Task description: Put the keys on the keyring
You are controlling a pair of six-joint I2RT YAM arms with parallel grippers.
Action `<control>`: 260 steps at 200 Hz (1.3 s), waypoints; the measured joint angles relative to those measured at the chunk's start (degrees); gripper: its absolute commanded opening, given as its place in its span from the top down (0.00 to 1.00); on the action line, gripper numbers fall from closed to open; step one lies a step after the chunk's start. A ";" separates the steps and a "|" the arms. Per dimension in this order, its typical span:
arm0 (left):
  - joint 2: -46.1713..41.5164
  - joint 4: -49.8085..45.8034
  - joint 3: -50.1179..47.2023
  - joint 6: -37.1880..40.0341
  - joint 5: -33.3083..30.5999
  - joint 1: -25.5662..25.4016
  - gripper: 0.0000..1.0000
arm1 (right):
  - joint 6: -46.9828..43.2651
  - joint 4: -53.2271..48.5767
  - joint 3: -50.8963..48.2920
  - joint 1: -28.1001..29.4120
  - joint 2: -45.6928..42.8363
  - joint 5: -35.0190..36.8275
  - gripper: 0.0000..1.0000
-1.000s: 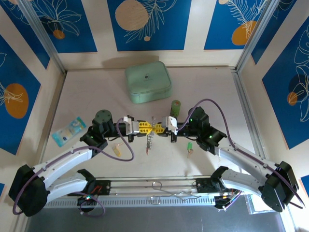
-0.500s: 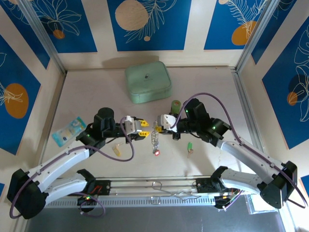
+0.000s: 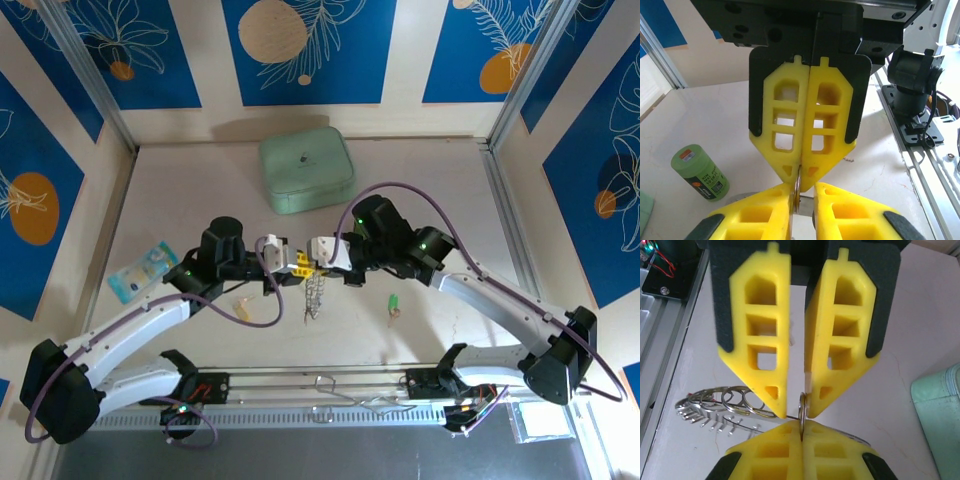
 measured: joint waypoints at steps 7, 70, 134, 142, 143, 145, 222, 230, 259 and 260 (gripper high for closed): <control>0.13 -0.39 0.20 0.02 0.02 -0.02 0.88 | -0.07 -0.59 0.50 0.31 0.35 0.28 1.00; 0.87 -1.92 1.01 2.80 0.04 -0.35 1.00 | 1.38 -0.09 -0.83 -0.42 -0.68 -0.28 0.75; 2.64 33.99 -14.19 -17.00 1.27 -0.52 1.00 | 14.49 25.03 -23.54 -11.21 -16.61 -18.45 0.66; 3.74 38.25 -14.99 -19.74 1.36 -0.50 1.00 | 15.82 27.04 -24.50 -11.28 -16.50 -19.82 0.66; 3.82 38.62 -15.06 -19.96 1.36 -0.50 1.00 | 15.89 27.21 -24.57 -11.28 -16.48 -19.91 0.66; 4.09 39.54 -15.17 -20.52 1.36 -0.52 1.00 | 16.26 27.65 -24.72 -11.28 -16.46 -20.17 0.66; 5.03 52.24 -15.30 -27.98 3.10 -0.79 1.00 | 23.10 38.62 -25.66 -10.91 -14.53 -21.79 0.69; 5.03 52.37 -15.30 -28.17 3.13 -0.83 1.00 | 23.50 39.28 -25.66 -10.73 -14.53 -21.77 0.69; 5.14 52.81 -15.30 -28.76 3.48 -1.11 1.00 | 24.39 41.35 -25.66 -9.66 -13.88 -22.27 0.73; 5.14 52.81 -15.30 -28.79 3.52 -1.11 1.00 | 24.35 41.42 -25.66 -9.57 -13.81 -22.32 0.74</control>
